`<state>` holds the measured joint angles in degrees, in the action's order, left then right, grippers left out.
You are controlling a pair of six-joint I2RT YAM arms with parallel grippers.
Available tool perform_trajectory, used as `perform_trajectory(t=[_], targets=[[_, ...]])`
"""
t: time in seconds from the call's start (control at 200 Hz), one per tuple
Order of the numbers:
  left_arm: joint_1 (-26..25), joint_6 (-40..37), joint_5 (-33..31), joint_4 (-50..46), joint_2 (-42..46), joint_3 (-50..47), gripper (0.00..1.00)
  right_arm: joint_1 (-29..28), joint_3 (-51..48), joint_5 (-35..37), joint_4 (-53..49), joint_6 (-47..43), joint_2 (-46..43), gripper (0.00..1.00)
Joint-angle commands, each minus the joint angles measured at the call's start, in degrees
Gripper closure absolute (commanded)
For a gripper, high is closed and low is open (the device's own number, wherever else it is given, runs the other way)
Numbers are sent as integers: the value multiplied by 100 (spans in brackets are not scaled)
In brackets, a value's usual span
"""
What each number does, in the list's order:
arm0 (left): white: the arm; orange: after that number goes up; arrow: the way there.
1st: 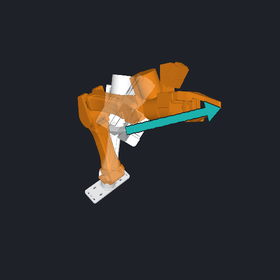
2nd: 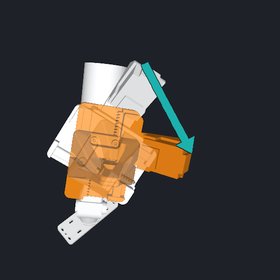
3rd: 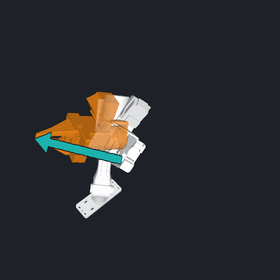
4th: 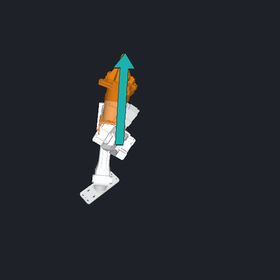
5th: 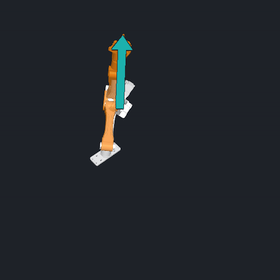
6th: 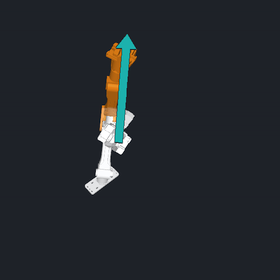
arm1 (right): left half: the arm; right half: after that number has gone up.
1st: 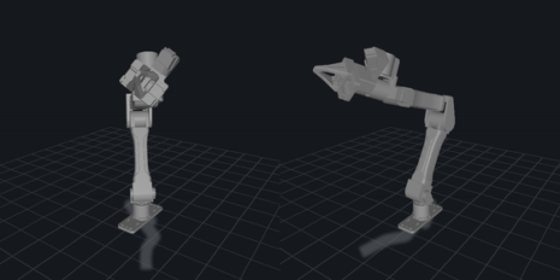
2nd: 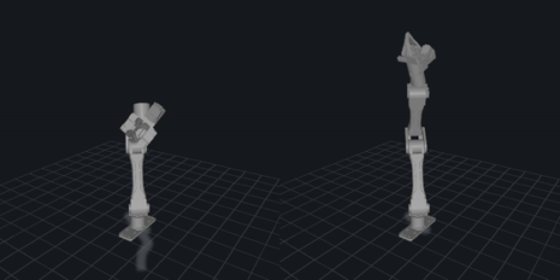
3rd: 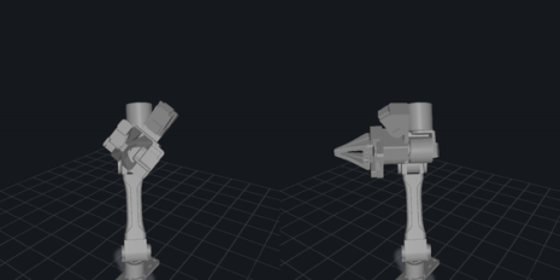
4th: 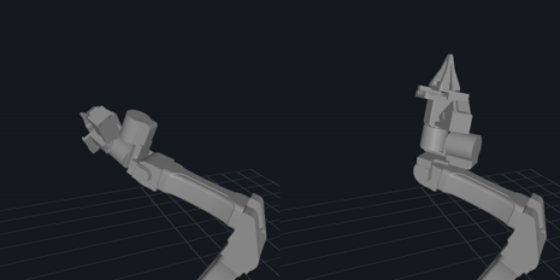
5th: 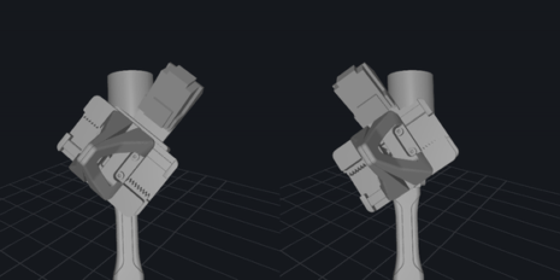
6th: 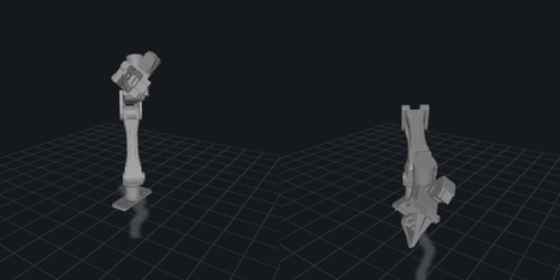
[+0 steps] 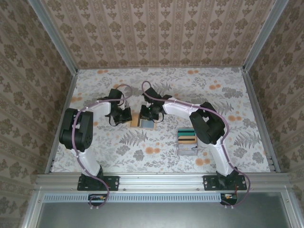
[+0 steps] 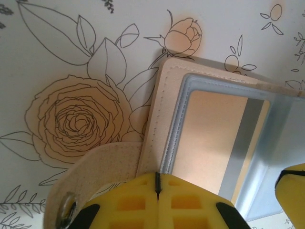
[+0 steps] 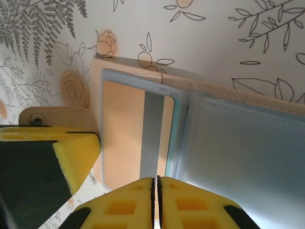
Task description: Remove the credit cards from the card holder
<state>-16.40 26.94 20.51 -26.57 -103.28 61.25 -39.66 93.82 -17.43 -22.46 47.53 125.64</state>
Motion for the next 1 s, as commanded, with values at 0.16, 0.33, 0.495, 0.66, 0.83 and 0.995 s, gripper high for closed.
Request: perform_trajectory(t=[0.16,0.33,0.495,0.66,0.83,0.995], targets=[[-55,-4,5,-130,-163,-6,100,-24,268,-235,-35,247,256,84],[-88,7,-39,-156,-201,-23,100,-20,266,-165,-162,278,310,83],[-123,13,-31,-169,-214,-8,100,-24,195,-223,-124,315,329,83],[-136,29,-60,-174,-207,-30,100,-24,175,-85,-291,344,280,83],[-135,37,-118,-199,-212,-34,100,-58,227,111,-485,229,101,83],[-143,41,-120,-217,-236,-8,100,-59,236,182,-577,211,50,83]])
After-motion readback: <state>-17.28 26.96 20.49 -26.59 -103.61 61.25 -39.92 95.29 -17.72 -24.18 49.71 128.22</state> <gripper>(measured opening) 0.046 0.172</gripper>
